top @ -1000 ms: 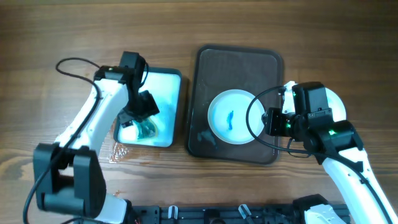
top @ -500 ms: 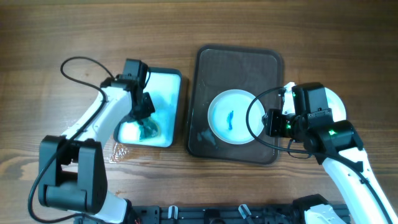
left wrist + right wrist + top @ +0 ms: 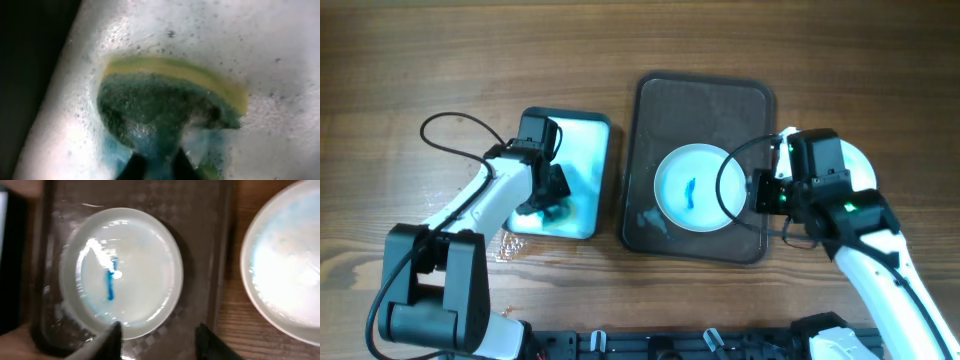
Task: Clean dirty plates on tray and stack at the side
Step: 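Grasp the sponge with the left gripper and the last plate with the right, then scrub the last plate with the sponge held in the left gripper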
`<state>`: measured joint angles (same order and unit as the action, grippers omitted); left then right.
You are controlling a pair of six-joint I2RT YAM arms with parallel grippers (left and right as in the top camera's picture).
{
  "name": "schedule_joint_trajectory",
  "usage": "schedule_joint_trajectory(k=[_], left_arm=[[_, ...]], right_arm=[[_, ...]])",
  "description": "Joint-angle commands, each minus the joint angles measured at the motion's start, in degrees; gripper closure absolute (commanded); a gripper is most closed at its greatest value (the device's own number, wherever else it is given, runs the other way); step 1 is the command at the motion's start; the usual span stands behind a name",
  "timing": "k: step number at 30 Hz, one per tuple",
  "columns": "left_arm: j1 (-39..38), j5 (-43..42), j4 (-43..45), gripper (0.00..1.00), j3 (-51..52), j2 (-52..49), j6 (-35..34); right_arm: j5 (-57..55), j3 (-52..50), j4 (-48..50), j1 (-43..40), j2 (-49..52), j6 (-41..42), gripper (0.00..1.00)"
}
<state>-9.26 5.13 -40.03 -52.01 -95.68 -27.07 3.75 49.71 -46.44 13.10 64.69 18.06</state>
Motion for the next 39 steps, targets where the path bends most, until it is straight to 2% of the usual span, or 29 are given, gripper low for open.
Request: schedule_joint_trajectory(k=[1,3,5,13,14,16,17,19,25,30,36,39], left_arm=[[0.11,0.26,-3.98,0.96,-2.38,-0.59,1.44],[0.11,0.28,-8.26,0.96,-6.73,0.24,3.41],[0.11,0.26,-13.79,0.96,-13.27,1.46,4.44],[-0.39,-2.67,-24.59,0.96,-29.16,5.77,7.63],[-0.66,-3.21,-24.76,0.96,-29.64,6.29,7.65],[-1.14,-4.87,-24.72,0.96,-29.66,7.41,8.85],[-1.49,-6.05,-24.7,0.96,-29.66,7.41,10.27],[-2.51,-6.19,-24.72,0.96,-29.66,7.39,10.38],[-3.32,-7.78,-24.28,0.96,-29.64,7.39,10.38],[-8.0,-21.07,-16.26,0.96,-28.85,5.31,7.21],[-22.01,-22.51,1.27,0.96,-25.35,-5.62,-1.4],[-26.88,-24.44,6.4,0.96,-25.35,-12.81,-3.48]], right_arm=[[-6.93,0.37,0.55,0.17,6.38,6.03,0.56],[-3.85,0.37,2.58,0.17,10.97,4.76,0.59],[2.54,0.37,6.49,0.17,15.8,-3.3,0.61],[-1.6,0.37,11.96,-1.07,26.05,-2.86,0.57],[-1.27,0.37,12.39,-1.55,27.21,-2.86,0.6],[4.83,0.37,13.68,-2.49,29.9,-4.98,0.77],[7.89,0.37,14.34,-2.71,31.17,-6.12,0.81],[11.04,0.37,15.37,-2.69,33.29,-6.1,0.96],[8.9,0.37,15.28,-2.69,34.38,-2.62,0.96],[8.31,0.37,15.28,-2.69,34.38,-3.06,0.96],[8.33,0.37,14.25,-2.69,34.38,-3.04,0.96],[8.33,0.37,14.12,-2.69,34.38,-3.06,0.96]])
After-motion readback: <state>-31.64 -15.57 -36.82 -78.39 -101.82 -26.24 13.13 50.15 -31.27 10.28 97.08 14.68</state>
